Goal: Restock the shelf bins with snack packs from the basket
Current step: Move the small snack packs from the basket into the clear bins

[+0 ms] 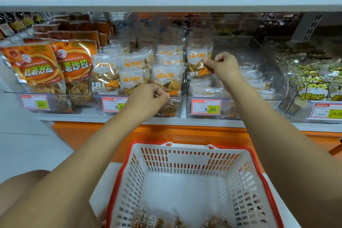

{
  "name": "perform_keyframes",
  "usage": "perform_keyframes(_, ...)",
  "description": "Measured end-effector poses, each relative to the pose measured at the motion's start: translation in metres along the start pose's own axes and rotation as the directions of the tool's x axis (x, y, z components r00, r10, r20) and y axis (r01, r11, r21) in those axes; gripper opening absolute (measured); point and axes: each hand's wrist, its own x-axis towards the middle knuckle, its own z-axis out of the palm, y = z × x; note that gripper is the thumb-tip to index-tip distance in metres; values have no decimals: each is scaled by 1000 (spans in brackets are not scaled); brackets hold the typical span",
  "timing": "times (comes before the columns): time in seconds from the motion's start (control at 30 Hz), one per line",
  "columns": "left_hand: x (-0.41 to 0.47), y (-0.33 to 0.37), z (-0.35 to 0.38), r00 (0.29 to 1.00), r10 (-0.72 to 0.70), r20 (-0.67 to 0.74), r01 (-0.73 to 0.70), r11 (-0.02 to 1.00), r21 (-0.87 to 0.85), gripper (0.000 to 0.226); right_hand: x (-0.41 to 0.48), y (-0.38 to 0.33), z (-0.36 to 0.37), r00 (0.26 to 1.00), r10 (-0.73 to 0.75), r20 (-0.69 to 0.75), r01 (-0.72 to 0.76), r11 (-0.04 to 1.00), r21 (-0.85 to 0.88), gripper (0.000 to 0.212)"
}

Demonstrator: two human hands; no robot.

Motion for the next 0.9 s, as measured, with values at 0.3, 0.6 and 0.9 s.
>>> perform_keyframes(0.3, -7, -2, 0, 998, 64, 19, -64, 998, 26, 8, -16, -9, -4, 998, -61, -33, 57, 992, -114, 24)
perform_keyframes(0.6, -46, -34, 13, 993, 23, 112, -36, 993, 115, 36, -123, -4, -3, 888, -376, 266, 433, 877, -206, 28)
perform_keyframes(0.9, -97, -119, 36, 700, -522, 487, 99, 746, 658, 37, -209, 150, 41, 643, 157, 750, 438, 728, -528, 30)
